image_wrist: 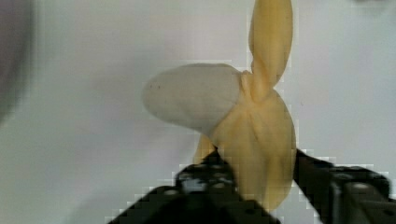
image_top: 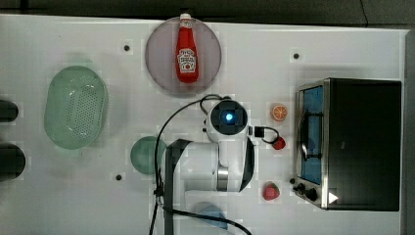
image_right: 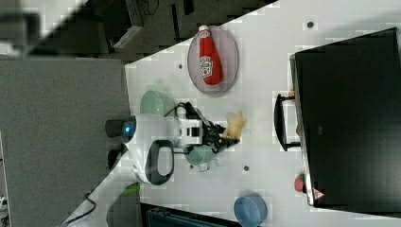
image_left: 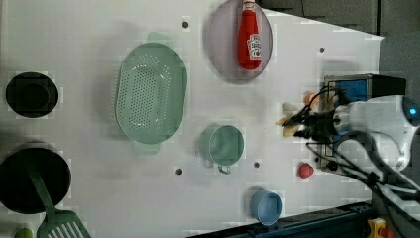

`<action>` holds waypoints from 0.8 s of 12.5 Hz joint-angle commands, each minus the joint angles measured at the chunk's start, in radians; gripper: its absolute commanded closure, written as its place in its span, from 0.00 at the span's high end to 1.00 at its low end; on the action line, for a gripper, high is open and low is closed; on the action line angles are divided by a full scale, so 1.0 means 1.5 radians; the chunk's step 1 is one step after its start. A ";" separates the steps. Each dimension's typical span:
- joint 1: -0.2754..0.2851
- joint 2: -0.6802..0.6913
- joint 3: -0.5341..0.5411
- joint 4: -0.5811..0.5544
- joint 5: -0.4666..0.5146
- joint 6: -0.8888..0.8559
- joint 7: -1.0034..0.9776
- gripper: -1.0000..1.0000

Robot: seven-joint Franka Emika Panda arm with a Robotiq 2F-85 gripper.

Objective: Pick banana from oven and place on table.

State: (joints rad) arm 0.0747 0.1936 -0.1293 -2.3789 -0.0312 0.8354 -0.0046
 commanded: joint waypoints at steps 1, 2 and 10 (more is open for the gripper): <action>0.006 -0.011 -0.013 0.020 0.012 0.010 0.019 0.69; 0.007 -0.018 -0.013 0.022 0.015 0.010 0.019 0.80; 0.006 -0.232 -0.016 0.184 0.015 -0.214 0.019 1.00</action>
State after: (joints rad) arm 0.0916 -0.1210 -0.1356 -2.1797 0.0025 0.5225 0.0037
